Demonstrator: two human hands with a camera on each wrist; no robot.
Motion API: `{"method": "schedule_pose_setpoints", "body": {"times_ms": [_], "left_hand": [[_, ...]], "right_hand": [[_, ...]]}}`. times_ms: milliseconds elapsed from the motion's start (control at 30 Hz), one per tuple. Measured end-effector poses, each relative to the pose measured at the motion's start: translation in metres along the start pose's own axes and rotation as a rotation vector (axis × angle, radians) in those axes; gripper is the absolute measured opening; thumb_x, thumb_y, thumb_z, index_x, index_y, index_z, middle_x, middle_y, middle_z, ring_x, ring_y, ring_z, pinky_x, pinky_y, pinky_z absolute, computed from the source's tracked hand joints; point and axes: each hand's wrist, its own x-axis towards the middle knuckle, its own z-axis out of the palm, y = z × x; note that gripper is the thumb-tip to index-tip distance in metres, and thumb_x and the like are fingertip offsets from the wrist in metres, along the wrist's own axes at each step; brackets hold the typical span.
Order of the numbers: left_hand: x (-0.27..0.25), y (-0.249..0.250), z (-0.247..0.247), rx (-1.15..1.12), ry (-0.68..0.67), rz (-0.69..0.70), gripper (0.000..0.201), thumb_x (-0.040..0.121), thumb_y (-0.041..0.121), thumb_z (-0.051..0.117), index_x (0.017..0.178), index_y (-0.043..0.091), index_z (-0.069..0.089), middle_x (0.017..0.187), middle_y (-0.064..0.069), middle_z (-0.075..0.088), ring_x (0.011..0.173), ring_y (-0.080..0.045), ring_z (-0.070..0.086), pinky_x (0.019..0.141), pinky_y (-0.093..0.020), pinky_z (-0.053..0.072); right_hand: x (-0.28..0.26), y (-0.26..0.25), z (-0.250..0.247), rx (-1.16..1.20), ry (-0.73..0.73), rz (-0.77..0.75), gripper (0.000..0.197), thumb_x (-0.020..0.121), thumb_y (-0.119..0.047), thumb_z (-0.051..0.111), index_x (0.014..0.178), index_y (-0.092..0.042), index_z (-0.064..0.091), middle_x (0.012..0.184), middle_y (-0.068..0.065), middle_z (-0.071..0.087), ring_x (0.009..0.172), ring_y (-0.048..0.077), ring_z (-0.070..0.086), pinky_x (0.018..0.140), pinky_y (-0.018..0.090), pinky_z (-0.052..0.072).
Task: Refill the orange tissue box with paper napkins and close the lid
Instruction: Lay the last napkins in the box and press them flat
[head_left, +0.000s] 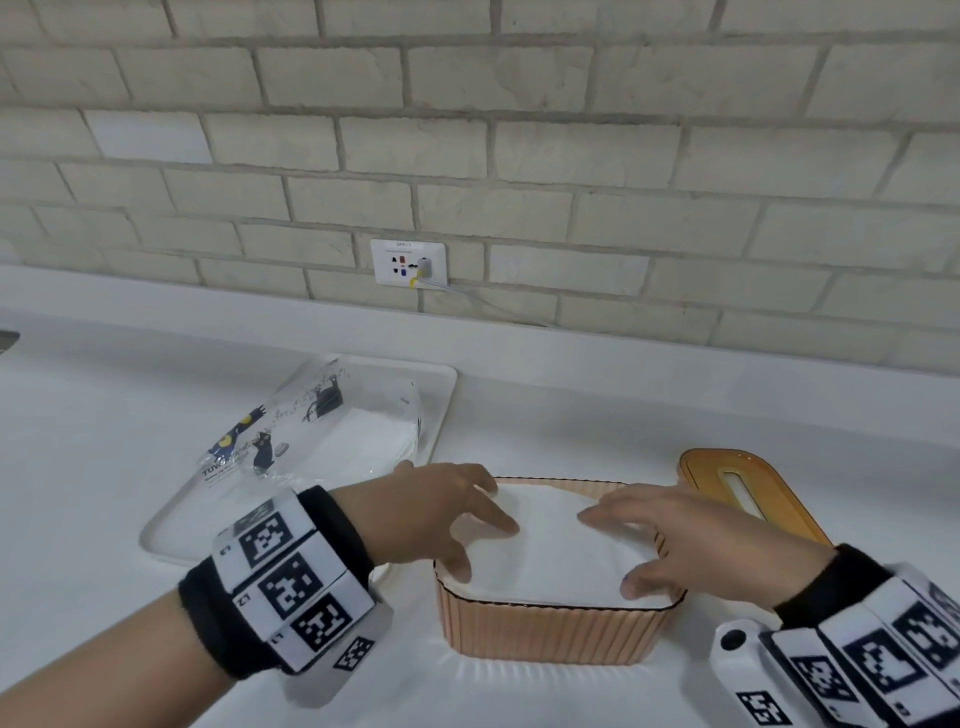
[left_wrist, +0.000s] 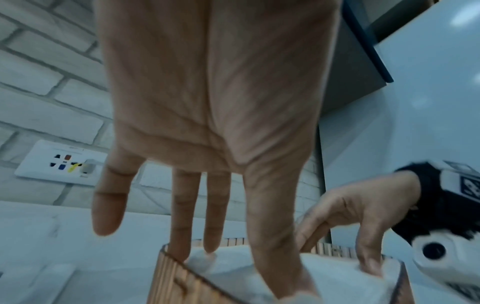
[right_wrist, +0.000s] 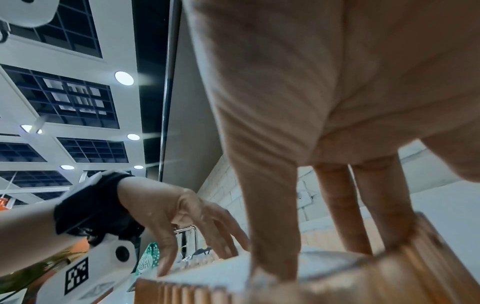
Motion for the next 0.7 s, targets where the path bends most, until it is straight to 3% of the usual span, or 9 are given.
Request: {"method": "schedule_pose_setpoints", "body": {"times_ms": [100, 200, 267, 367, 467, 533, 600, 667, 700], "left_hand": [[0.006, 0.0, 0.007, 0.077, -0.056, -0.004, 0.068, 0.082, 0.027, 0.071, 0.138, 0.048, 0.04, 0.151, 0.015, 0.025, 0.124, -0.009, 0.04, 0.099, -0.032, 0.026], [0.011, 0.0, 0.015, 0.123, -0.104, -0.01, 0.075, 0.085, 0.025, 0.068, 0.144, 0.049, 0.028, 0.148, 0.011, 0.026, 0.114, -0.011, 0.046, 0.096, -0.033, 0.028], [0.015, 0.003, 0.016, 0.169, -0.112, -0.009, 0.08, 0.084, 0.023, 0.068, 0.145, 0.048, 0.023, 0.142, 0.006, 0.031, 0.103, -0.014, 0.048, 0.098, -0.036, 0.032], [0.021, 0.011, 0.014, 0.227, -0.108, -0.001, 0.082, 0.082, 0.02, 0.069, 0.145, 0.046, 0.024, 0.136, 0.0, 0.036, 0.096, -0.019, 0.048, 0.098, -0.038, 0.035], [0.019, 0.01, 0.01, 0.115, -0.062, 0.0, 0.073, 0.082, 0.025, 0.071, 0.143, 0.042, 0.035, 0.131, 0.002, 0.043, 0.098, -0.013, 0.046, 0.1, -0.035, 0.037], [0.013, 0.004, 0.0, -0.092, 0.102, 0.022, 0.053, 0.084, 0.03, 0.07, 0.133, 0.035, 0.052, 0.119, 0.005, 0.054, 0.094, -0.008, 0.051, 0.088, -0.022, 0.041], [0.011, -0.01, -0.017, -0.275, 0.422, 0.001, 0.029, 0.087, 0.023, 0.067, 0.116, 0.024, 0.066, 0.1, 0.004, 0.06, 0.076, -0.006, 0.054, 0.07, -0.013, 0.039], [0.019, -0.038, -0.03, -0.35, 0.745, -0.142, 0.014, 0.088, 0.01, 0.062, 0.099, 0.013, 0.07, 0.089, 0.0, 0.062, 0.071, -0.011, 0.055, 0.062, -0.014, 0.038], [0.025, -0.054, -0.033, -0.346, 0.798, -0.256, 0.014, 0.088, 0.007, 0.059, 0.096, 0.01, 0.07, 0.091, -0.004, 0.064, 0.076, -0.016, 0.058, 0.065, -0.017, 0.04]], "right_hand": [[0.001, -0.001, -0.004, -0.068, -0.07, -0.012, 0.069, 0.081, -0.039, 0.067, 0.138, -0.048, 0.03, 0.143, -0.026, 0.029, 0.129, -0.003, 0.024, 0.118, 0.036, 0.009], [0.007, 0.0, 0.003, -0.172, -0.087, -0.043, 0.069, 0.085, -0.039, 0.063, 0.141, -0.047, 0.025, 0.147, -0.024, 0.026, 0.113, -0.007, 0.02, 0.115, 0.036, 0.013], [0.012, 0.002, 0.009, -0.21, -0.073, -0.064, 0.068, 0.085, -0.039, 0.063, 0.142, -0.045, 0.026, 0.146, -0.022, 0.029, 0.12, -0.004, 0.027, 0.113, 0.034, 0.018], [0.015, 0.002, 0.012, -0.237, -0.044, -0.099, 0.066, 0.085, -0.039, 0.063, 0.141, -0.044, 0.028, 0.141, -0.021, 0.034, 0.125, 0.001, 0.034, 0.109, 0.03, 0.024], [0.012, 0.003, 0.01, -0.224, -0.021, -0.099, 0.064, 0.084, -0.04, 0.064, 0.139, -0.043, 0.033, 0.139, -0.023, 0.035, 0.126, 0.002, 0.034, 0.106, 0.026, 0.027], [0.01, 0.007, 0.007, -0.133, 0.067, -0.093, 0.051, 0.08, -0.045, 0.067, 0.128, -0.041, 0.05, 0.126, -0.027, 0.046, 0.12, 0.0, 0.042, 0.1, 0.02, 0.033], [0.009, 0.011, 0.004, -0.012, 0.233, -0.105, 0.029, 0.079, -0.051, 0.064, 0.105, -0.038, 0.064, 0.107, -0.027, 0.056, 0.105, -0.003, 0.05, 0.09, 0.018, 0.039], [0.012, 0.013, 0.004, 0.066, 0.385, -0.13, 0.023, 0.082, -0.051, 0.059, 0.096, -0.035, 0.065, 0.099, -0.022, 0.06, 0.098, -0.003, 0.051, 0.087, 0.02, 0.041], [0.016, 0.011, 0.005, 0.091, 0.428, -0.142, 0.022, 0.085, -0.049, 0.056, 0.098, -0.033, 0.065, 0.1, -0.021, 0.06, 0.099, -0.002, 0.051, 0.088, 0.021, 0.041]]}}
